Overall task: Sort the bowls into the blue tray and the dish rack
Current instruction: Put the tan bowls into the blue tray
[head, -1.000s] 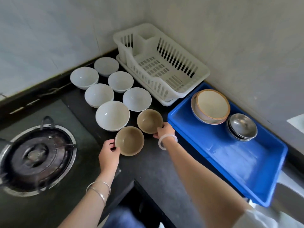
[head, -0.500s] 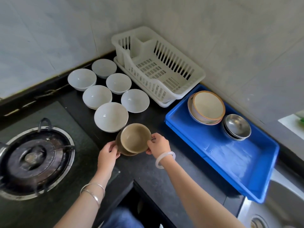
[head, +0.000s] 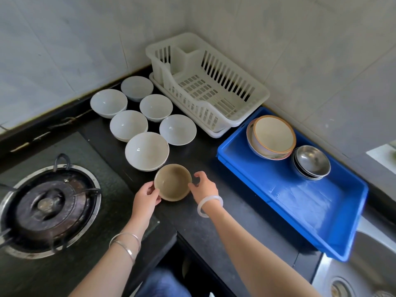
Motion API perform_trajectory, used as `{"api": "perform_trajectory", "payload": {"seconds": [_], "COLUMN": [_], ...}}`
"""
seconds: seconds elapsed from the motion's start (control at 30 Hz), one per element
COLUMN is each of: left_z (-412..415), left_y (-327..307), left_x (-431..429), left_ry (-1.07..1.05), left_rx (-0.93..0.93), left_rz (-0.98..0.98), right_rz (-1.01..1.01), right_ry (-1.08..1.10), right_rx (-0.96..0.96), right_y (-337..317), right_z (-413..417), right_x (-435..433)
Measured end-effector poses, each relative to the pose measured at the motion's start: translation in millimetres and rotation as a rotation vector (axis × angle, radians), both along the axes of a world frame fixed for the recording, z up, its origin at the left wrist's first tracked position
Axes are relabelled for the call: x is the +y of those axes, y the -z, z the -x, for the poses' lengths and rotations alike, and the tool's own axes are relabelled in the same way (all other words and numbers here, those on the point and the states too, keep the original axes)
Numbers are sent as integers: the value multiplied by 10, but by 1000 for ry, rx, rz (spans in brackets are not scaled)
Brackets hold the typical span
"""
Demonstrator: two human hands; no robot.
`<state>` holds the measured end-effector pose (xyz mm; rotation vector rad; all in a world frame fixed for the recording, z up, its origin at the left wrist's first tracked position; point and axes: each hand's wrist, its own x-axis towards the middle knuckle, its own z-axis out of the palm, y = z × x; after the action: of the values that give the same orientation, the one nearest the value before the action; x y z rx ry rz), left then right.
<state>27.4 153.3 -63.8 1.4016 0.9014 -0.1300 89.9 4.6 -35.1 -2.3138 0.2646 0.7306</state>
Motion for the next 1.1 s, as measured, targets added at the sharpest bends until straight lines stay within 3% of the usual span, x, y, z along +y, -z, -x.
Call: {"api": "perform_trajectory", "payload": {"seconds": [0.2, 0.4, 0.57, 0.77, 1.1], "left_z": [-52, -246, -547, -946, -1105], "left_y": [-98, -421, -719, -881, -699], "left_x": [-86, -398, -970, -1994, -3485], "left_ry": [21, 111, 271, 562, 867], "left_rx": [-55, -185, -261, -232, -108], "left_rz": [1, -16, 79, 162, 225], "right_rz": [-290, -412, -461, -489, -759], "right_ry": [199, 390, 556, 836, 1300], "right_rx": [185, -6, -147, -256, -273], "right_y": [28, -115, -358, -513, -339], "right_z": [-39, 9, -18, -5, 267], "right_x": [-54, -409, -1056, -2033, -3167]}}
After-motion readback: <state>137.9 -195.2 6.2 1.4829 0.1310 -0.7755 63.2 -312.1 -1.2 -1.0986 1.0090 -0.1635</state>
